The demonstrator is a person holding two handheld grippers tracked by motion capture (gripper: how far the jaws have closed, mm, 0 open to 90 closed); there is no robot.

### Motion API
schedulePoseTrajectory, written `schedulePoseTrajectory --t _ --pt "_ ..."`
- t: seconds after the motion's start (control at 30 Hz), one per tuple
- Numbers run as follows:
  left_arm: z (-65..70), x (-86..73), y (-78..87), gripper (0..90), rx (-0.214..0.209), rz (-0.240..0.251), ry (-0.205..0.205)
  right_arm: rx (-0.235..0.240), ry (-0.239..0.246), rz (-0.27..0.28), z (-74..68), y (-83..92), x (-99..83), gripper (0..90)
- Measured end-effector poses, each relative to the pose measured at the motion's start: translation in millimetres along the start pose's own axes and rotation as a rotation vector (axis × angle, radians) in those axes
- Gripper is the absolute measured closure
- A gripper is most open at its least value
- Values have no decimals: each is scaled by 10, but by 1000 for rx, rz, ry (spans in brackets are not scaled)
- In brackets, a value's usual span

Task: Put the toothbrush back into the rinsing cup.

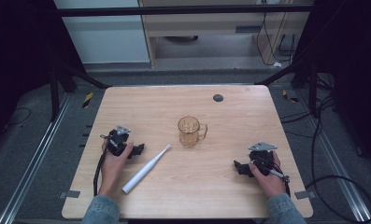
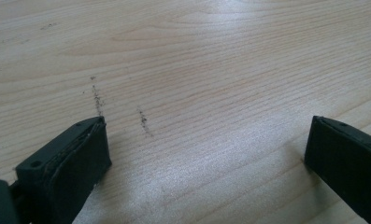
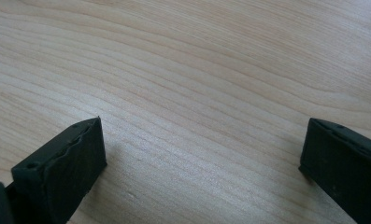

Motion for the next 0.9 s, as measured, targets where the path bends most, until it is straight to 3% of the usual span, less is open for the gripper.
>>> schedulePoseTrajectory --t 0.33,0.37,0.43,0.67,0.77,0.9 --pt "-13 4 12 29 10 7 1 1 -1 1 -1 0 0 3" --pt "-26 19 50 46 39 6 -15 1 -1 1 -1 0 0 3" --pt "-31 39 107 47 55 13 -16 1 -1 1 -1 0 0 3" --pt "41 119 381 69 40 62 -40 3 1 0 5 -7 5 3" --pt "108 156 507 69 42 59 -65 3 0 0 3 -7 4 3" --pt "169 173 664 69 48 31 -61 3 2 0 2 -2 1 4"
Point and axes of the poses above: each handheld gripper's, and its own axes: y roughly backward along the jaws, x roughly out of its top, z roughly to its right, the point moved 4 cm from there along -y, roughly forward along the jaws, and after that the axes turned 9 degrees about z, right-handed, at the moved point
